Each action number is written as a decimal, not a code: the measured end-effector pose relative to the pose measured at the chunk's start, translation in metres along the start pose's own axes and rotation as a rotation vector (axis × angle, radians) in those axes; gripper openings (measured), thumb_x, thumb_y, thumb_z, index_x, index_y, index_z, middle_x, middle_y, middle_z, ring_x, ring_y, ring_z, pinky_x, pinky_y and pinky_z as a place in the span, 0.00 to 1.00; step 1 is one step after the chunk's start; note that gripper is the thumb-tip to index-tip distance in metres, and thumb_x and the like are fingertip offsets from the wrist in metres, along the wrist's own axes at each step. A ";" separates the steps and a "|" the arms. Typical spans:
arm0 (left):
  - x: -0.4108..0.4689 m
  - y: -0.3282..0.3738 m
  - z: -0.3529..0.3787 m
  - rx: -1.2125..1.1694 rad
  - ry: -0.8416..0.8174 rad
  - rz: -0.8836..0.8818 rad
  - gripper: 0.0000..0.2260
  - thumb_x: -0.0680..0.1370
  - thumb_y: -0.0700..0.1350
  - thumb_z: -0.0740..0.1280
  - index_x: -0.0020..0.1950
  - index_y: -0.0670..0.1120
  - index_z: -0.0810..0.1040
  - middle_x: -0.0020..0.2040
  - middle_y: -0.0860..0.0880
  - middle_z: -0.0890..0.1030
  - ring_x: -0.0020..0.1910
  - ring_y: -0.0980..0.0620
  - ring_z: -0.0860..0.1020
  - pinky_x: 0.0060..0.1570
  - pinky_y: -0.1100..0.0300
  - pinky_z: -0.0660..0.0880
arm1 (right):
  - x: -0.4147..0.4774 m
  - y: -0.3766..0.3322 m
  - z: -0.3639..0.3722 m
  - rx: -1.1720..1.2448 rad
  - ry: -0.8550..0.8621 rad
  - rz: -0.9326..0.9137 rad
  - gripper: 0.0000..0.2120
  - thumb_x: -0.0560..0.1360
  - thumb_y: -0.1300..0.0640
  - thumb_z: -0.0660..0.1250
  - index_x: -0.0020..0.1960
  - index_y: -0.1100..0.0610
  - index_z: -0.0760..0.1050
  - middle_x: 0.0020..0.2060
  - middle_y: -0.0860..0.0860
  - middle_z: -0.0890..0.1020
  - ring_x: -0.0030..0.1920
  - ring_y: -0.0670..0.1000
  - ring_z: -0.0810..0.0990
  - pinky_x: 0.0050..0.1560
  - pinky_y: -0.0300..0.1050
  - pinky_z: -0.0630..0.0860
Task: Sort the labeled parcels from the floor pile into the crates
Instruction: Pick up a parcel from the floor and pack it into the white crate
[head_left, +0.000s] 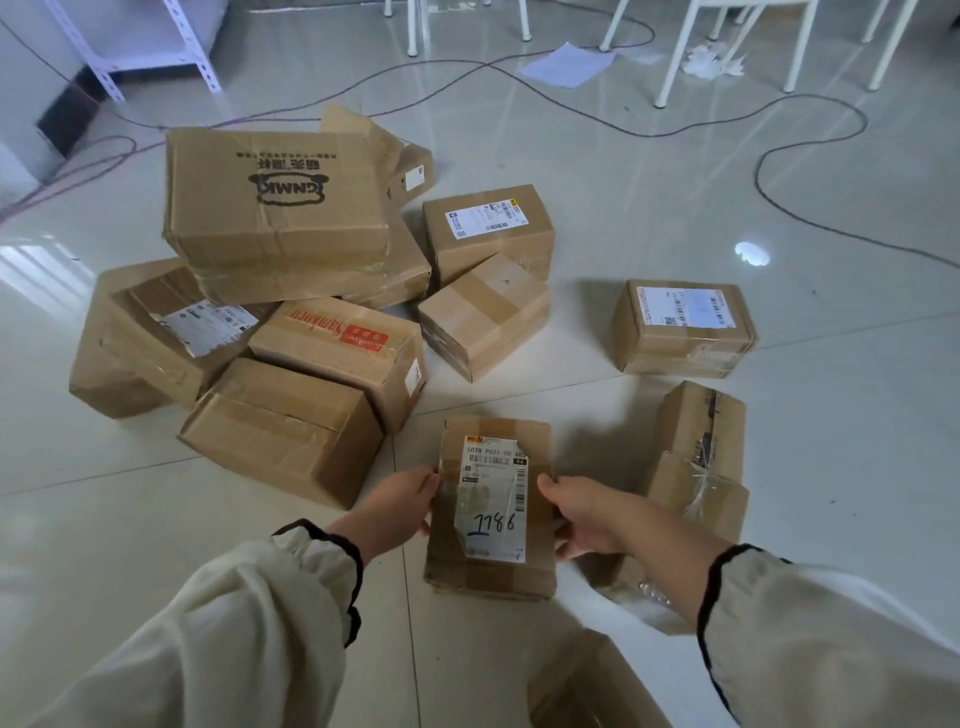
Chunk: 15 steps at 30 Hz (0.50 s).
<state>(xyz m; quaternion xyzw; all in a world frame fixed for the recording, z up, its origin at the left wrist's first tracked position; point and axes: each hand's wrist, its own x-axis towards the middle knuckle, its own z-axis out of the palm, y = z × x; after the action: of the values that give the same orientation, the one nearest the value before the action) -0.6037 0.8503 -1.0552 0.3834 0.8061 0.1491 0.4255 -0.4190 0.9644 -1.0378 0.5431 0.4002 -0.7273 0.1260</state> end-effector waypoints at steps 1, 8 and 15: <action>-0.003 0.007 -0.002 0.004 0.025 -0.004 0.15 0.83 0.49 0.52 0.53 0.44 0.75 0.47 0.45 0.80 0.44 0.48 0.79 0.51 0.51 0.78 | -0.005 -0.002 0.002 0.008 0.006 -0.011 0.14 0.83 0.50 0.50 0.61 0.57 0.67 0.48 0.58 0.77 0.46 0.57 0.77 0.52 0.57 0.73; -0.085 0.099 -0.066 0.058 0.190 0.012 0.12 0.83 0.47 0.51 0.55 0.44 0.72 0.49 0.44 0.80 0.50 0.44 0.78 0.54 0.47 0.76 | -0.123 -0.054 0.007 0.119 0.061 -0.119 0.12 0.83 0.52 0.52 0.56 0.55 0.72 0.49 0.54 0.79 0.53 0.57 0.77 0.58 0.58 0.75; -0.219 0.304 -0.223 0.092 0.200 0.229 0.12 0.83 0.48 0.52 0.52 0.43 0.72 0.49 0.44 0.79 0.48 0.45 0.78 0.53 0.48 0.75 | -0.383 -0.182 -0.019 0.081 0.165 -0.271 0.13 0.83 0.51 0.52 0.60 0.55 0.71 0.51 0.54 0.79 0.51 0.57 0.77 0.49 0.54 0.78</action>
<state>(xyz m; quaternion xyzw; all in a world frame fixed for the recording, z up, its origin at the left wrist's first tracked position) -0.5571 0.9075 -0.6253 0.4753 0.8013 0.1971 0.3052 -0.3737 0.9997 -0.6168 0.5467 0.4492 -0.7061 -0.0288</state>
